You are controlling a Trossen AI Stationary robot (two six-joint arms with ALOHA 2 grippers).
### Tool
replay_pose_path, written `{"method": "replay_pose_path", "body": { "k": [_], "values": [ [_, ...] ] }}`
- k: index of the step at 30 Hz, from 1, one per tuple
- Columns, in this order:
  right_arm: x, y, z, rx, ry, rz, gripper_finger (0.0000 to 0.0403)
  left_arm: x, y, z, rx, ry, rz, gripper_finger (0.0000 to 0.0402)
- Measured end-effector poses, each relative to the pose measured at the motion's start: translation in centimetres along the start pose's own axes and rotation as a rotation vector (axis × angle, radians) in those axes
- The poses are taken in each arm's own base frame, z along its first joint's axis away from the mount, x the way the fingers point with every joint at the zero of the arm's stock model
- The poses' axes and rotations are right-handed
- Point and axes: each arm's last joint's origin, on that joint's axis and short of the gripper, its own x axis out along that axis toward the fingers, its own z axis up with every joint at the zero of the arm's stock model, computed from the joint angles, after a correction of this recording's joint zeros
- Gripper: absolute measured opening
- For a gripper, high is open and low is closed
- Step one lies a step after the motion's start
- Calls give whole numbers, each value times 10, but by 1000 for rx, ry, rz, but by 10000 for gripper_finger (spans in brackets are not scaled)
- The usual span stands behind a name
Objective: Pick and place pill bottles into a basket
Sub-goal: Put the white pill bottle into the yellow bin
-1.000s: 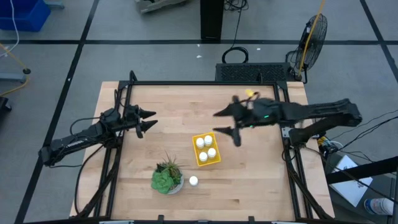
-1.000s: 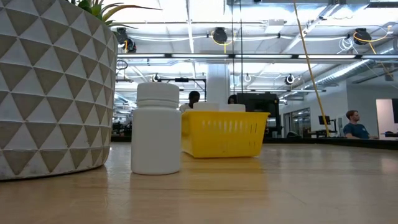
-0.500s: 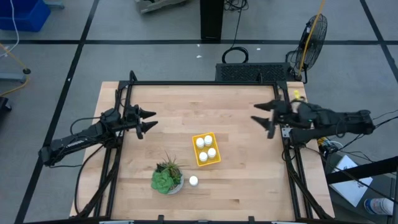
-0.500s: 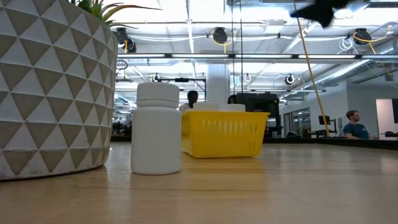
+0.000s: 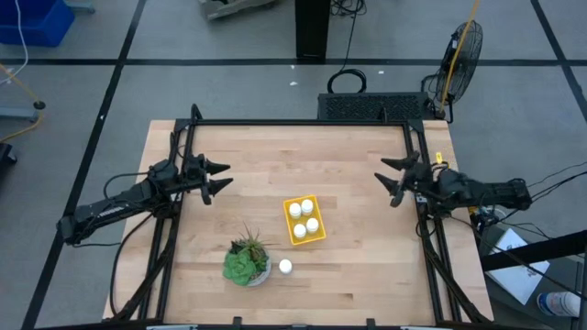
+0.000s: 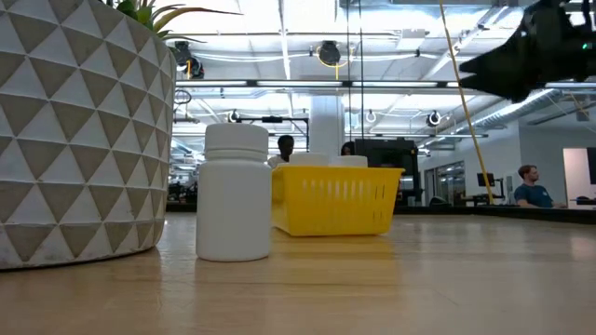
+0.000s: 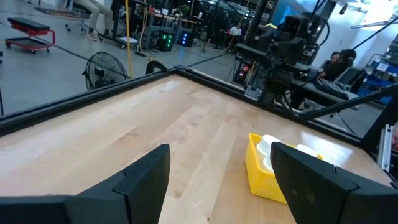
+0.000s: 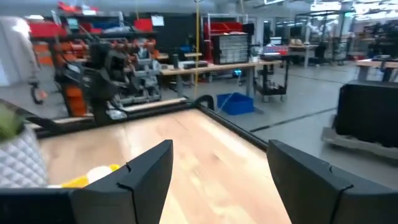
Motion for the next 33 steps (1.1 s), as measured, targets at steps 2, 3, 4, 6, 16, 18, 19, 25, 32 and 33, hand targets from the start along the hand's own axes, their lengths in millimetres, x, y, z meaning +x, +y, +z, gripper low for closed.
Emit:
{"method": "replay_pose_path", "body": {
  "k": [2,3,4,6,16,18,19,25,32,33],
  "values": [
    [3,1,-11,-11,31,-21,251,0,0,0,0,2,1,282],
    [4,1,-16,-12,43,-22,251,0,0,0,-1,3,1,282],
    [5,1,-19,-2,40,-19,251,1,0,-1,-2,9,2,282],
    [6,3,-23,13,34,8,251,1,0,-1,-3,12,3,282],
    [10,5,-31,119,-39,40,251,4,-11,11,-72,23,-79,282],
    [10,5,-30,121,-52,38,251,5,-20,28,-55,47,-77,282],
    [10,5,-30,119,-51,39,251,7,-25,38,-42,73,-66,282],
    [10,5,-29,121,-57,33,251,36,-68,96,115,286,-66,282],
    [10,4,-29,122,-60,9,251,95,-125,128,358,628,-167,282],
    [10,4,-29,126,-60,9,251,102,-133,132,368,653,-175,282]
  ]
}}
